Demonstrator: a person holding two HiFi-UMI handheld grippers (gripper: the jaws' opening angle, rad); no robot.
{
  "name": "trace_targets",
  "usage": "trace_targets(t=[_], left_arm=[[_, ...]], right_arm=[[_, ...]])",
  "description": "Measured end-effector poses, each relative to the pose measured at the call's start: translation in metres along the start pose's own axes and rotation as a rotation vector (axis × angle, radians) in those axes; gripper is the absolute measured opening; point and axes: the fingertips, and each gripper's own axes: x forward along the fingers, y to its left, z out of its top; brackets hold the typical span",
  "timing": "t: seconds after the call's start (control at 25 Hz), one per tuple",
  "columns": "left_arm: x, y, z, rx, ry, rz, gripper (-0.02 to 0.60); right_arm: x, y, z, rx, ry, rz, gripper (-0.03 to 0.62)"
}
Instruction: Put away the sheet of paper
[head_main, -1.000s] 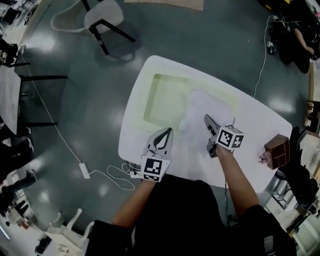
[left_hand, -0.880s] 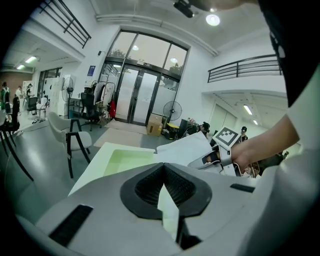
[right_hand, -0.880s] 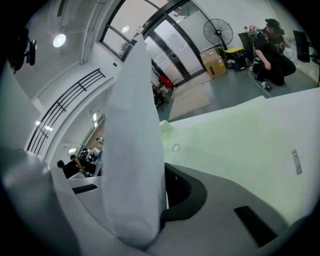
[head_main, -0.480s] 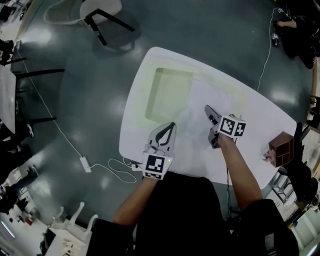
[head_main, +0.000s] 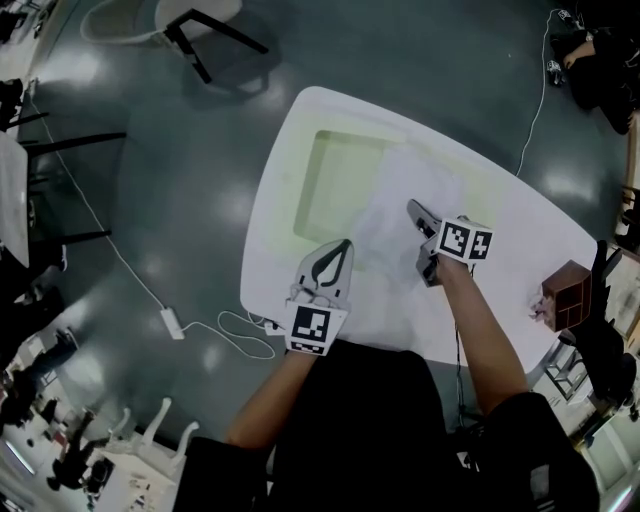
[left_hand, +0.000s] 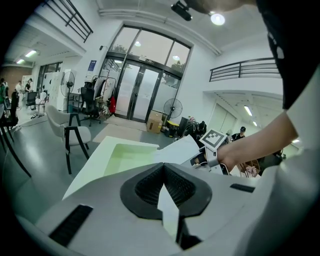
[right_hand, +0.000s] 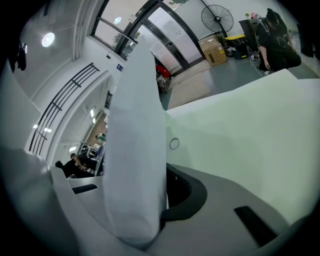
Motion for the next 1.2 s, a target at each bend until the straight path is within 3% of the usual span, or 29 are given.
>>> trace_targets(t=[0.84,1.2], left_arm=[[-0.020,0.033,-0.008,-0.028,-0.002,0.053,0.003],[-0.032,0.054,-0.009,-0.023,-0.013,0.064,0.003]], right_arm=[[0.043,0.037,0.000,0.015,0.015,0.041,-0.002],[0.068,0.061,-0.004,-0.029,0.043,0.056,-0.002]])
